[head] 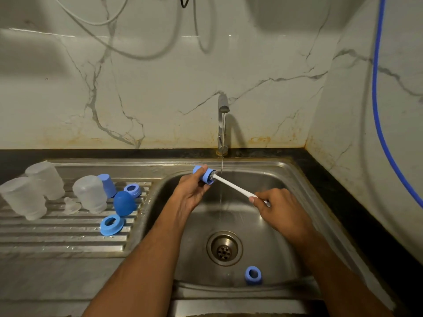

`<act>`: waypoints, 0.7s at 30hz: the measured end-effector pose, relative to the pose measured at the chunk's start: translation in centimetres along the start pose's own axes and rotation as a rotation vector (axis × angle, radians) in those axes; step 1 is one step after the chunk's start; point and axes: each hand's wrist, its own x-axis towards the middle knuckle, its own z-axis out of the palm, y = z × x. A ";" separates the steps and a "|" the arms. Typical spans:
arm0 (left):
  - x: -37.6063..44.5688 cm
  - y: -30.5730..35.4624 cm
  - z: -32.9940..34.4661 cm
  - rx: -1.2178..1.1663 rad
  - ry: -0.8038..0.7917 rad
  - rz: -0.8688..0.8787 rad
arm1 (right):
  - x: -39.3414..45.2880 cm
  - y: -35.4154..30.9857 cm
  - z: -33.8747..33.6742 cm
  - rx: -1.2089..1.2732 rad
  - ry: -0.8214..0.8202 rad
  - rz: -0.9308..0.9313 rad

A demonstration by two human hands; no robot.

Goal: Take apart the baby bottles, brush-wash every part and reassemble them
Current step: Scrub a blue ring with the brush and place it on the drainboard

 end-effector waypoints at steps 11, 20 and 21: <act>0.1 -0.3 0.1 -0.010 -0.006 0.030 | -0.4 0.0 0.5 0.026 -0.067 -0.045; 0.5 -1.2 -0.3 0.097 0.069 0.021 | -0.8 -1.2 1.9 -0.059 -0.118 0.050; 0.4 -1.2 -0.2 0.096 0.073 0.022 | -0.8 -1.3 1.9 -0.035 -0.141 0.050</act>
